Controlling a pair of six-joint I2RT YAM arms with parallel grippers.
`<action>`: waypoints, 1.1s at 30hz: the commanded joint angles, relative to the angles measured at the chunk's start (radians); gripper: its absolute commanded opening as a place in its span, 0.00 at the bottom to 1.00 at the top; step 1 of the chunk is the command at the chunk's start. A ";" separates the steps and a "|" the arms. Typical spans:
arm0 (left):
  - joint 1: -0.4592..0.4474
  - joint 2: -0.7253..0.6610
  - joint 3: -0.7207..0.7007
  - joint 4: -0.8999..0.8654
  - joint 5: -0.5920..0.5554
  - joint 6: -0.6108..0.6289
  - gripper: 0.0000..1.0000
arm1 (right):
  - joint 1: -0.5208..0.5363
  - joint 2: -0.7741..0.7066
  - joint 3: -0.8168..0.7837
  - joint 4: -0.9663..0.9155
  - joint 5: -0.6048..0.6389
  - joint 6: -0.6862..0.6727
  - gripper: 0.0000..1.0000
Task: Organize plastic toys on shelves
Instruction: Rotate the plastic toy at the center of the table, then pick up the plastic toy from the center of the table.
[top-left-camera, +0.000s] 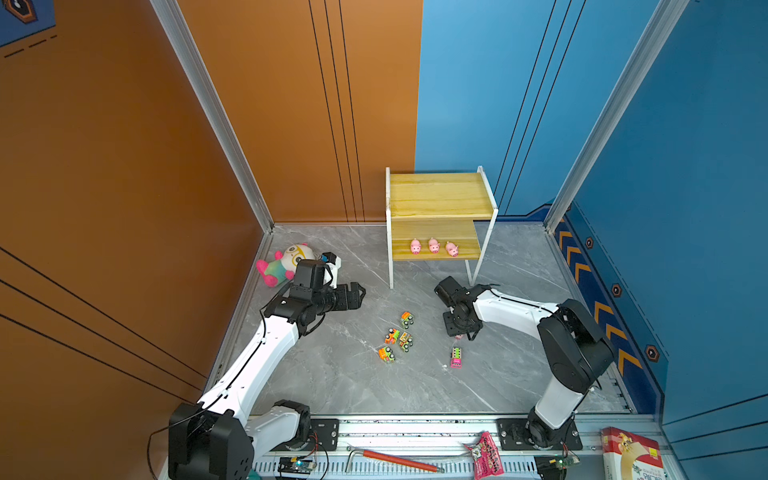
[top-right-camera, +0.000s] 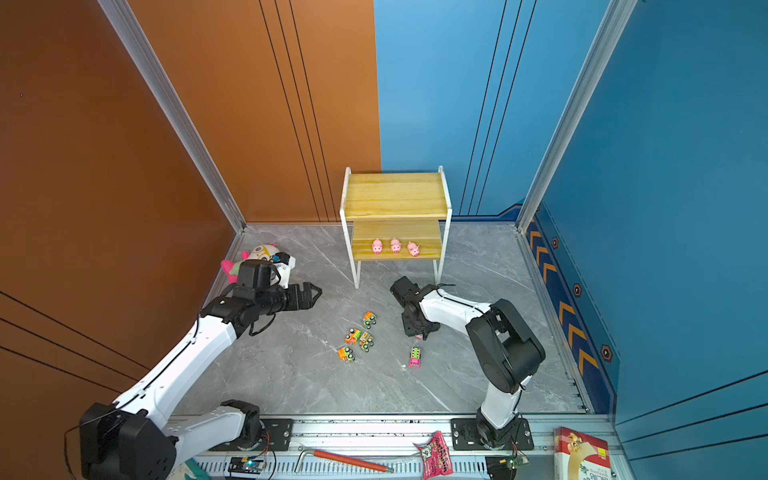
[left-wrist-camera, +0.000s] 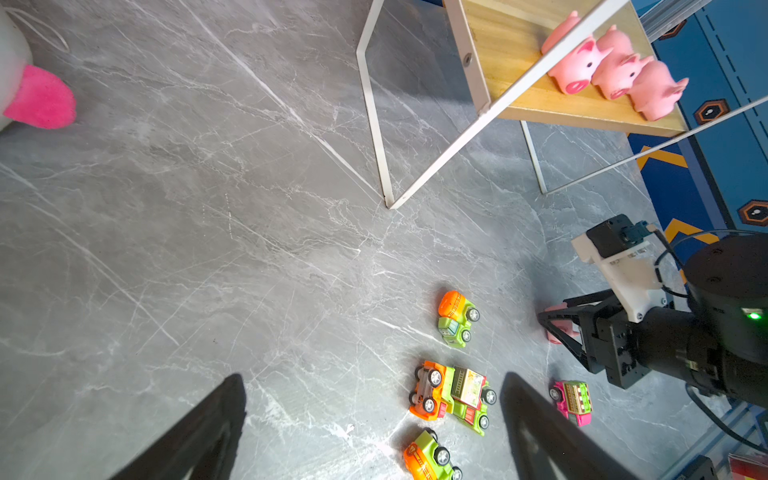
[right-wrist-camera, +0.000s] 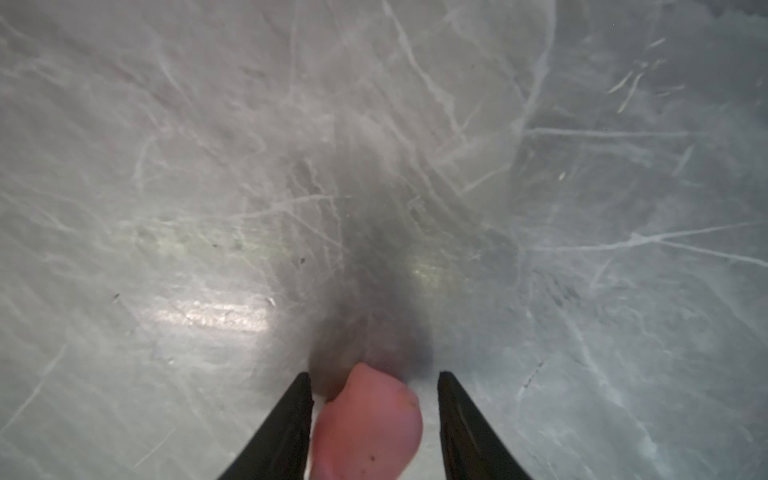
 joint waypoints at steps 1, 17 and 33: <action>0.003 0.006 0.023 -0.020 0.003 0.012 0.96 | -0.013 -0.020 0.020 0.006 0.064 -0.074 0.60; -0.009 0.015 0.027 -0.022 0.002 0.011 0.96 | 0.004 -0.289 -0.139 0.030 0.133 0.068 0.71; -0.032 -0.012 0.019 -0.022 -0.008 0.014 0.96 | 0.056 -0.281 -0.240 0.177 0.158 0.537 0.63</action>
